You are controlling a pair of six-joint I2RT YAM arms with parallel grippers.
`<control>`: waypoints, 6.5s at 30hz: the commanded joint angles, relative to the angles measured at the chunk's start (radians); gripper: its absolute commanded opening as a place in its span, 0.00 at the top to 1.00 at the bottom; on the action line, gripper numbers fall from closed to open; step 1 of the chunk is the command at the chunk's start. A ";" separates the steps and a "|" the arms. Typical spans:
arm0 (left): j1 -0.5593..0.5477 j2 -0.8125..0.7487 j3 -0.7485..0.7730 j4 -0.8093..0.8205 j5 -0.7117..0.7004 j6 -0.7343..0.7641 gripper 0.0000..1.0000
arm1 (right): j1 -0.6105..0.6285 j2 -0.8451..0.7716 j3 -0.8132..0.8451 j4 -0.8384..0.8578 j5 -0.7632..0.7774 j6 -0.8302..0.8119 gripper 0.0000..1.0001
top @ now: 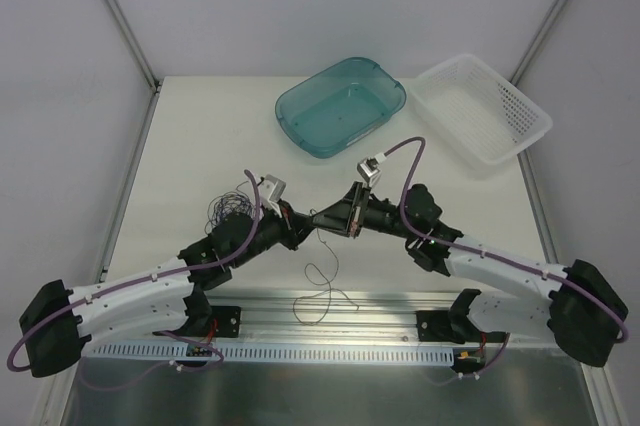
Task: Untangle the cables
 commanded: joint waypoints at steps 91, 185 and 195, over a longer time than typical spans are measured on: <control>-0.142 0.085 0.126 0.058 -0.163 0.004 1.00 | 0.179 -0.373 0.318 -1.043 0.748 -0.680 0.28; 0.558 0.102 0.444 -0.841 -0.179 0.184 0.01 | 0.106 0.482 0.522 -1.249 0.347 -0.968 0.38; 0.570 0.058 0.430 -0.836 -0.274 0.372 0.01 | 0.152 0.448 0.585 -1.333 0.367 -1.071 0.09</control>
